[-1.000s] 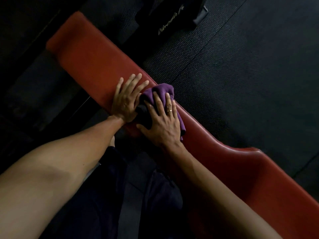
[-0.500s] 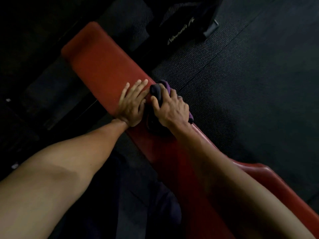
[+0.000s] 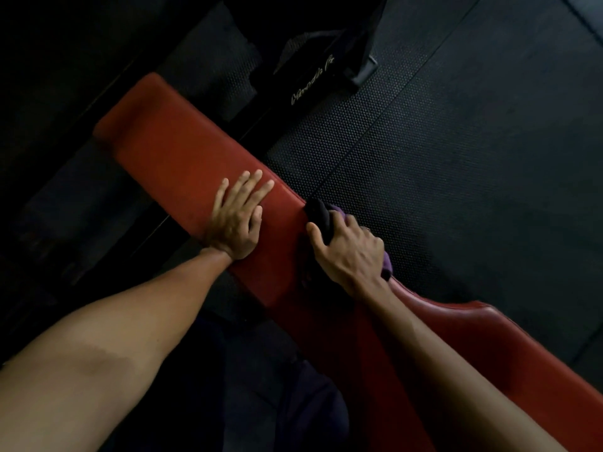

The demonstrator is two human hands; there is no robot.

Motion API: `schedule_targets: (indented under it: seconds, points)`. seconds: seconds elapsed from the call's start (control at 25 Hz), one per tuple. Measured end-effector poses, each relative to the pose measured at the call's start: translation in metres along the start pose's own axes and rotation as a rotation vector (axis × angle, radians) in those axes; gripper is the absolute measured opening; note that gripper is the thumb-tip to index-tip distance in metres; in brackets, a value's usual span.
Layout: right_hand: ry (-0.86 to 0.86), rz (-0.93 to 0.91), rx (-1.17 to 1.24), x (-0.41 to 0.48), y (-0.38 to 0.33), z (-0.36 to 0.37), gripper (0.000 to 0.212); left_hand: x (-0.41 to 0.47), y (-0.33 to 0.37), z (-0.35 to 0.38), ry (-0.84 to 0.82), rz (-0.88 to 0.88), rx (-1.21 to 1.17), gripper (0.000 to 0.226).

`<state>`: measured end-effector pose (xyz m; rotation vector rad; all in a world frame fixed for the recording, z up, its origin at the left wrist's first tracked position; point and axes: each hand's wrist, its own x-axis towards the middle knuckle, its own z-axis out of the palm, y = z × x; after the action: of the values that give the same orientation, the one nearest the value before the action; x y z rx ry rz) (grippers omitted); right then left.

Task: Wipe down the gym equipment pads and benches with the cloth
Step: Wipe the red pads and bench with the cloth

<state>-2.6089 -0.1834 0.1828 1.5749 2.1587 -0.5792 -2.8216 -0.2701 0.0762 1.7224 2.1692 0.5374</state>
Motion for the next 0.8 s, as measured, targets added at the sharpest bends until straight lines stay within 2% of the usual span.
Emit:
schedule_targets:
  seconds: [0.16,0.24,0.36,0.56,0.68,0.8]
  points:
    - [-0.032,-0.073,0.101,0.044,-0.054,0.004,0.057,-0.001,-0.001,0.001,-0.001,0.011,0.018,0.052]
    - [-0.029,-0.110,0.112,0.050,-0.058,0.006,0.056,0.000,-0.001,0.001,0.001,0.009,0.022,0.052]
    - [0.017,-0.095,0.076,0.022,-0.021,0.003,0.057,-0.001,-0.001,0.002,0.001,0.001,0.006,0.054]
    - [0.041,0.091,0.047,-0.025,0.032,0.000,0.055,0.001,-0.002,0.000,-0.015,-0.013,-0.048,0.055]
    - [0.136,0.107,0.046,-0.016,0.008,0.014,0.052,0.001,-0.003,0.002,-0.006,-0.003,-0.050,0.055]
    - [0.176,0.086,0.032,-0.004,-0.038,0.037,0.060,-0.001,-0.007,0.006,0.008,0.025,-0.051,0.055]
